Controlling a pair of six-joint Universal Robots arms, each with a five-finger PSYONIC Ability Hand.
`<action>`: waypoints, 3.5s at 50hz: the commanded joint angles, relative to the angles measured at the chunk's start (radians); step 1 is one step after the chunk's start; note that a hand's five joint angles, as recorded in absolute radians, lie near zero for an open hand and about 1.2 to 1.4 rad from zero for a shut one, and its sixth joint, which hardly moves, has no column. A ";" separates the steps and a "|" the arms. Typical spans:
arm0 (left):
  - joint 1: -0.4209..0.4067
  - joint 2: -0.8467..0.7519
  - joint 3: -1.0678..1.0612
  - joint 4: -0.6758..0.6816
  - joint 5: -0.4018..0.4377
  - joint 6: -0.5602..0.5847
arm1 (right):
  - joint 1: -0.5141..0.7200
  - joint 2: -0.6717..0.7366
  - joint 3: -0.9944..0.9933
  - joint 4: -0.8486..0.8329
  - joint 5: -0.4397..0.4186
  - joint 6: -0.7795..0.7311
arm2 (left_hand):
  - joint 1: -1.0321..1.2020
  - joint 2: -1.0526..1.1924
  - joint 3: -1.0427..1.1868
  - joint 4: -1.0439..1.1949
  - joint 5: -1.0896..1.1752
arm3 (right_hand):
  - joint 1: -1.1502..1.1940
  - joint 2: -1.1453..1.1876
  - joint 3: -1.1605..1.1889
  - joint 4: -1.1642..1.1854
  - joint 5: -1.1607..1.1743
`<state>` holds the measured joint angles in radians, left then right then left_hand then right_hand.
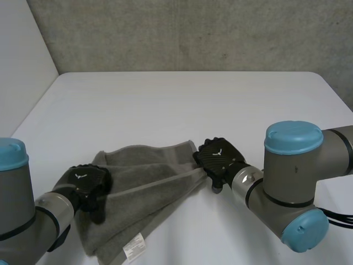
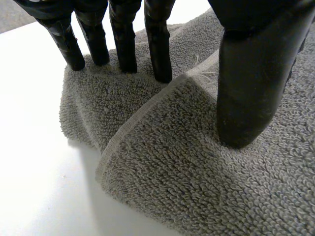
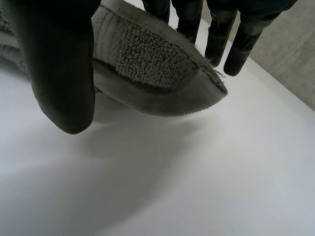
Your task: Fold the towel.
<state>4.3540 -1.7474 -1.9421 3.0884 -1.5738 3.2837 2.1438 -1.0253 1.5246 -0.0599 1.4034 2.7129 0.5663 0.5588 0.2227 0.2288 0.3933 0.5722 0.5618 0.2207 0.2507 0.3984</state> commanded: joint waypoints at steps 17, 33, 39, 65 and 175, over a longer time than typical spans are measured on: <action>-0.008 0.098 0.003 0.010 -0.005 -0.007 | -0.013 -0.195 0.032 0.058 -0.058 -0.015 | 0.830 0.837 -0.048 -0.054 0.828 | 0.824 0.835 -0.046 -0.076 0.823; 0.001 0.113 0.320 0.113 0.132 0.001 | -0.067 -0.153 -0.261 0.197 -0.251 -0.047 | 0.830 0.837 -0.048 -0.054 0.828 | 0.824 0.835 -0.046 -0.076 0.823; -0.022 -0.069 0.731 0.180 0.167 0.072 | -0.035 -0.108 -0.623 0.025 -0.045 -0.133 | 0.830 0.837 -0.048 -0.054 0.828 | 0.824 0.835 -0.046 -0.076 0.823; -0.146 0.002 0.246 0.469 0.296 0.048 | -0.202 -0.332 0.081 -0.273 -0.196 -0.301 | 0.830 0.837 -0.048 -0.054 0.828 | 0.824 0.835 -0.046 -0.076 0.823; -0.254 -0.823 1.054 0.207 0.031 0.053 | -0.527 -0.438 0.393 0.149 -0.219 -0.401 | 0.008 0.015 -0.048 -0.054 0.006 | -0.398 -0.387 -0.046 -0.076 -0.398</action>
<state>4.1046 -2.5162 -0.9624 3.2975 -1.5362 3.3327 1.6168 -1.4620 1.9030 0.0876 1.1860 2.3100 0.4466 0.4524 0.2227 0.2288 0.2820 0.2303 0.2452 0.2207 0.2507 0.0622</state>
